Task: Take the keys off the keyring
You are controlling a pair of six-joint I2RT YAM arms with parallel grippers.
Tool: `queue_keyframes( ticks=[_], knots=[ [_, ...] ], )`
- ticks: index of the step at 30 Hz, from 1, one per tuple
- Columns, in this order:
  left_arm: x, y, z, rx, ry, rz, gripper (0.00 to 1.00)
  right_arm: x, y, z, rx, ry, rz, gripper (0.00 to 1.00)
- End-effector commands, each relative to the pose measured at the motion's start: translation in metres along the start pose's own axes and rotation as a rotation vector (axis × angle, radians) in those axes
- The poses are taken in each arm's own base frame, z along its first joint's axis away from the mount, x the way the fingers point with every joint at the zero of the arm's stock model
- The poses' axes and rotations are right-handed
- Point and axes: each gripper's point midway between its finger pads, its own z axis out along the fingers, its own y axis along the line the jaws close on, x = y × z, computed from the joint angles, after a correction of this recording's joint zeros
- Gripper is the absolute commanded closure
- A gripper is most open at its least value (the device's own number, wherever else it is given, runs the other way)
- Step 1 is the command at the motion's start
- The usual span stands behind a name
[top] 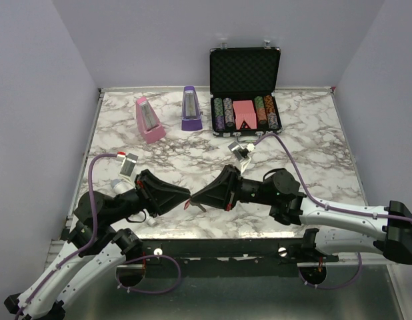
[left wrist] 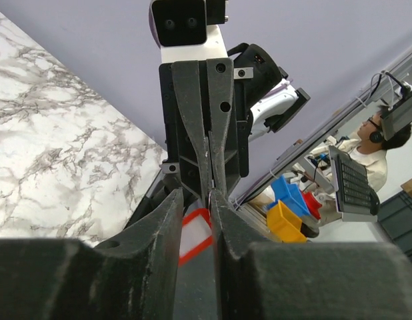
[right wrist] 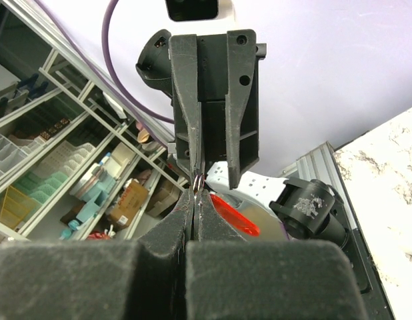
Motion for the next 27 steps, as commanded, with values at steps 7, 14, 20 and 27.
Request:
queue_keyframes(
  ticks=[7, 14, 20, 27],
  knots=[
    [0.010, -0.016, -0.003, 0.063, 0.099, 0.053, 0.86, 0.001, 0.019, 0.007, -0.092, 0.038, -0.027, 0.99],
    [0.013, -0.019, -0.007, 0.064, 0.133, 0.063, 1.00, 0.004, 0.021, 0.009, -0.103, 0.067, -0.036, 0.99],
    [0.018, -0.021, -0.010, 0.059, 0.180, 0.084, 1.00, 0.010, 0.022, 0.013, -0.114, 0.119, -0.039, 0.99],
    [0.021, -0.019, -0.013, 0.030, 0.232, 0.104, 1.00, 0.020, 0.018, 0.016, -0.100, 0.195, -0.043, 0.99]
  ],
)
